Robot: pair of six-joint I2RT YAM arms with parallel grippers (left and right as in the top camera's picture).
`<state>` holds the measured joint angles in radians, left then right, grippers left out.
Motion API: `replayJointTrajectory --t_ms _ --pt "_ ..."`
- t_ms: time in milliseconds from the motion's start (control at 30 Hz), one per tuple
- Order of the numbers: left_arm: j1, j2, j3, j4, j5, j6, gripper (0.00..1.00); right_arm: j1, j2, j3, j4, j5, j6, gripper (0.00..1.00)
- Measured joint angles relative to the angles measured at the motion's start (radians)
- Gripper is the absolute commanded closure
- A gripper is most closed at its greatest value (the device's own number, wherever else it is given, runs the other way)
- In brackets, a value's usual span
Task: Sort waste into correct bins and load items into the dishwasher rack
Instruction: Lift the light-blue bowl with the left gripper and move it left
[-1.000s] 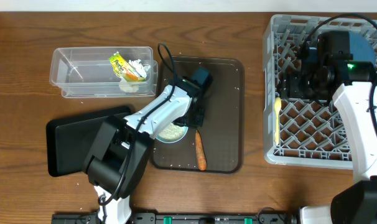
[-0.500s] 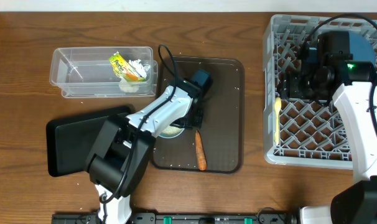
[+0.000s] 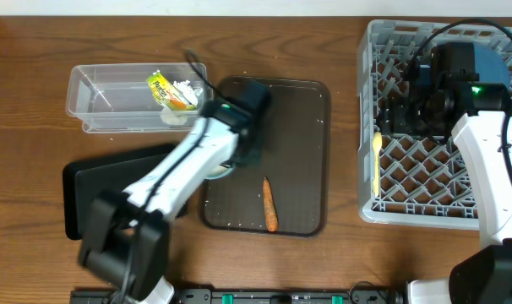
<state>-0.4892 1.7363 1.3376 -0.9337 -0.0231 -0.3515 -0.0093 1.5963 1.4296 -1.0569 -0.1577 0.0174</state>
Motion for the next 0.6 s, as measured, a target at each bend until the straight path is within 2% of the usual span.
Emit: replayJointTrajectory --t_ms 200,400,600 --pt "0.164 -0.103 0.000 -0.009 0.086 0.000 0.94 0.000 0.000 0.000 -0.004 0.000 0.000 0.26" --pt "0.393 -0.122 -0.002 -0.005 0.314 0.038 0.94 0.000 0.000 0.000 -0.005 0.000 0.000 0.26" --pt "0.605 -0.122 -0.061 0.041 0.581 0.126 0.94 0.000 0.000 0.000 -0.008 0.000 0.000 0.27"
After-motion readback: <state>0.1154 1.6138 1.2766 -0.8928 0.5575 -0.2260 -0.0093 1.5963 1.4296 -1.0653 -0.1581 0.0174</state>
